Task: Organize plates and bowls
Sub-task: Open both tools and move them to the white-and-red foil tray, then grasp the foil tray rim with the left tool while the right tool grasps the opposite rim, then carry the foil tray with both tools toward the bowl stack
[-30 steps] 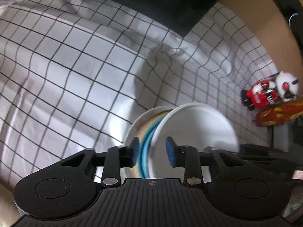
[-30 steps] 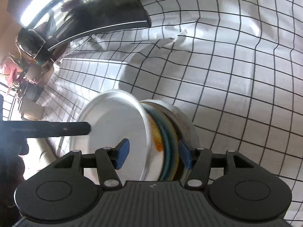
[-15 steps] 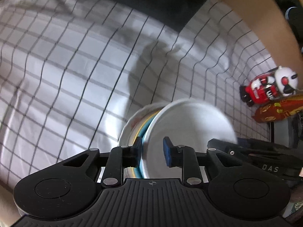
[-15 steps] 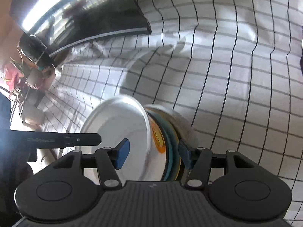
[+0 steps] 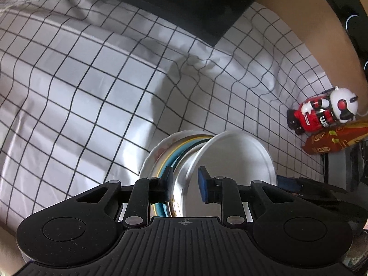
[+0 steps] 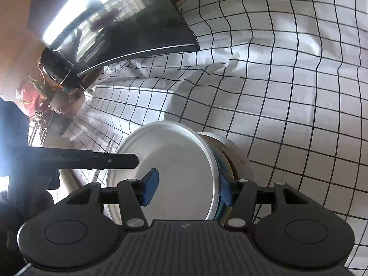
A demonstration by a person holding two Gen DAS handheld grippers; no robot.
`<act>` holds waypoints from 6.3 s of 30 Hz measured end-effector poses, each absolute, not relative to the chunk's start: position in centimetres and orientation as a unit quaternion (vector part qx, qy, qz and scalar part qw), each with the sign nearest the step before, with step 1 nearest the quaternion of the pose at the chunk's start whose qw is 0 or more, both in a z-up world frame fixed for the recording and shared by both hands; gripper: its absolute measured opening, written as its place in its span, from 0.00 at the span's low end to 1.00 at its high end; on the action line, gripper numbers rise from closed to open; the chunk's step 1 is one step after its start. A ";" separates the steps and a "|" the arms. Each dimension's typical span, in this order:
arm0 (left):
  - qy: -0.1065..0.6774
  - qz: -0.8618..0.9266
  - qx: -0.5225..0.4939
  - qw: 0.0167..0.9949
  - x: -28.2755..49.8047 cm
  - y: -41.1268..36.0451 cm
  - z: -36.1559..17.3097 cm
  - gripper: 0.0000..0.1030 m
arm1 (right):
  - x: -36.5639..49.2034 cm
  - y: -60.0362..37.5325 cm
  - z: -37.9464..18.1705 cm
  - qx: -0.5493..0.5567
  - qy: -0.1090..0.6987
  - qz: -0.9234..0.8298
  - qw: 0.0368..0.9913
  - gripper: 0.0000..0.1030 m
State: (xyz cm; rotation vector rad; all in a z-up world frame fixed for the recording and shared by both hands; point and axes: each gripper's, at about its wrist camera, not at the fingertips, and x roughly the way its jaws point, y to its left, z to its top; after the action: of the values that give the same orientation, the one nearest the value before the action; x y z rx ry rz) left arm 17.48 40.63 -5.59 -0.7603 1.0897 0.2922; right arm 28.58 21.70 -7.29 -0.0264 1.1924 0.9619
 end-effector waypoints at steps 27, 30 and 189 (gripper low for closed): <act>0.400 -0.012 -0.241 0.884 25.4 23.0 -0.5 0.26 | 26.3 0.8 -4.4 -0.055 0.364 0.178 0.913 0.62; 0.451 -0.093 -0.217 0.861 28.6 15.3 -4.8 0.26 | 23.0 -3.9 -5.3 -0.089 0.326 0.134 0.932 0.64; 0.425 0.020 -0.290 0.857 20.9 20.8 -3.2 0.19 | 25.1 1.3 -4.9 0.020 0.396 0.332 0.856 0.28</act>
State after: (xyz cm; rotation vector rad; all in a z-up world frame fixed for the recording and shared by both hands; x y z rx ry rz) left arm 20.91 20.82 -3.17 -0.6100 0.8921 0.0421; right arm 25.11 1.32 -4.88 0.0420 0.8324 0.6982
